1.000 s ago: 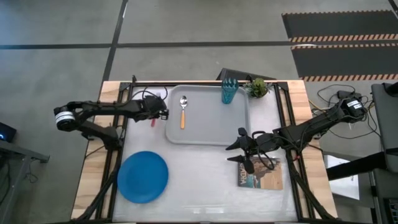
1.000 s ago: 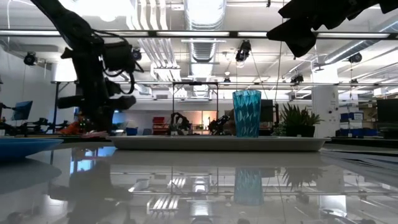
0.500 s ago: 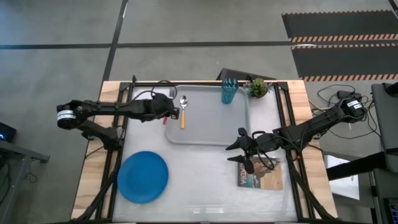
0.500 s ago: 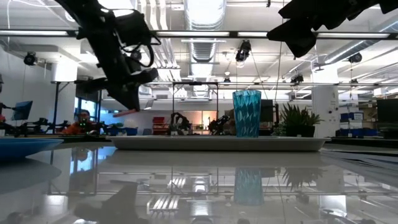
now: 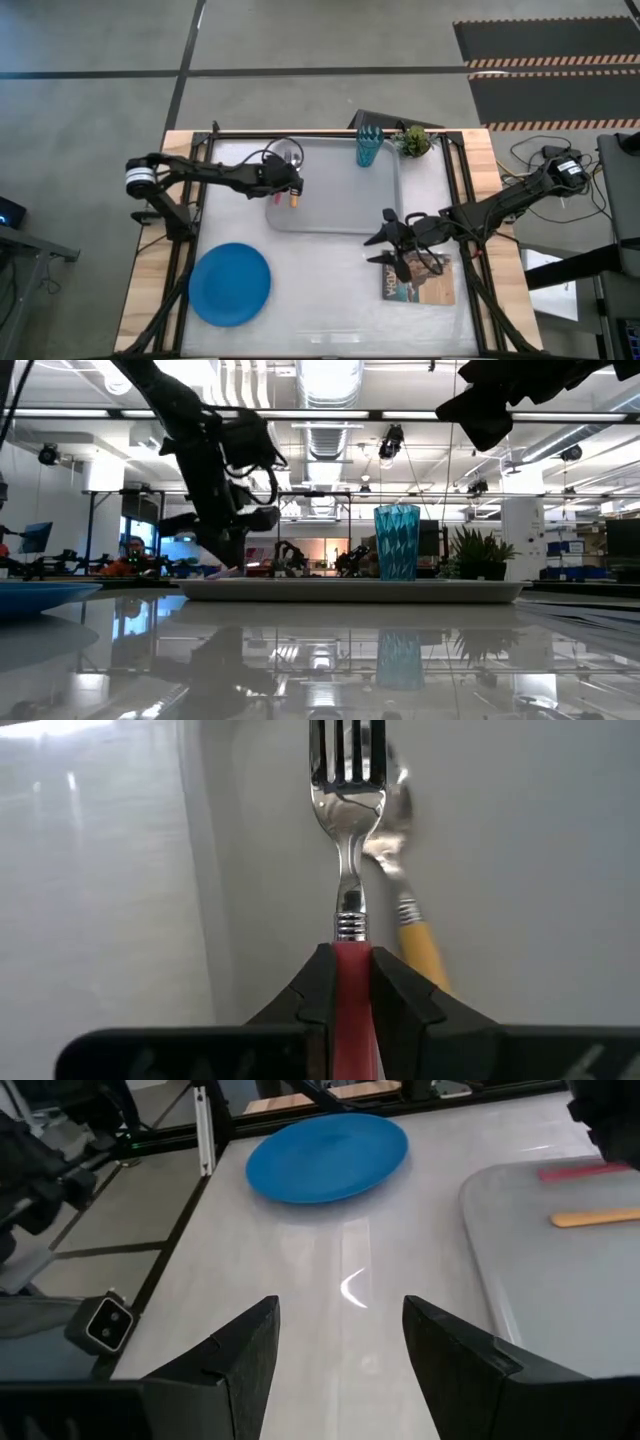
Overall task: Pick and place plate/cup/fork/spoon on tray
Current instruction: Put the red fork on the tray to the left side of the yellow spoon, then put the blue plate on the tray to the right side of the yellow spoon
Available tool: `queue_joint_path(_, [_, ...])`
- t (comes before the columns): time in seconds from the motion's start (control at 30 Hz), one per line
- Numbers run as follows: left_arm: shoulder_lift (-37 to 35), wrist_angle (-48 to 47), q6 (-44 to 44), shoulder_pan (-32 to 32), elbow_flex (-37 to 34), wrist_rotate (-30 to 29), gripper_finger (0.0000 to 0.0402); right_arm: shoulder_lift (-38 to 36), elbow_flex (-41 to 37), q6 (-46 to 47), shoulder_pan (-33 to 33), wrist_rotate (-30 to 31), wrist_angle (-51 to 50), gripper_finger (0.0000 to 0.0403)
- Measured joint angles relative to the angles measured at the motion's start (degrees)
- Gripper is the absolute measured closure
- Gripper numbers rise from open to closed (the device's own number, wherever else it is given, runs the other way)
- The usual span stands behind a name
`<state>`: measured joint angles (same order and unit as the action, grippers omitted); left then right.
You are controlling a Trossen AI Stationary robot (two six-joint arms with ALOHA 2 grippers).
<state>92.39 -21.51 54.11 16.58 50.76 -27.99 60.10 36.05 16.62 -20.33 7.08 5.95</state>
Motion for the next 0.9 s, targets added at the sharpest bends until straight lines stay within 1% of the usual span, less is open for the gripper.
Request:
queue_joint_path(0.2, [1.6,0.0,2.5,0.3,-0.3,-0.9,0.0379,0.0,0.0,-0.1,-0.6,0.0,-0.1,0.0202])
queue_joint_path(0.43, [1.7,0.1,2.5,0.3,-0.2,-1.0,0.0339,0.0,0.0,-0.1,-0.6,0.0,0.0,0.0202])
queue_joint_path(0.57, [1.7,0.1,2.5,0.3,-0.4,-1.0,0.0325,0.0,0.0,-0.1,-0.6,0.0,0.0,0.0202])
queue_joint_path(0.83, [1.7,0.1,1.1,0.2,-0.2,-1.0,0.0321,0.0,0.0,0.1,-0.6,0.0,0.0,0.0202])
queue_joint_path(0.9, [1.4,0.0,-0.6,-0.1,0.0,0.4,0.0321,0.0,0.0,0.3,-0.6,0.0,0.0,0.0202])
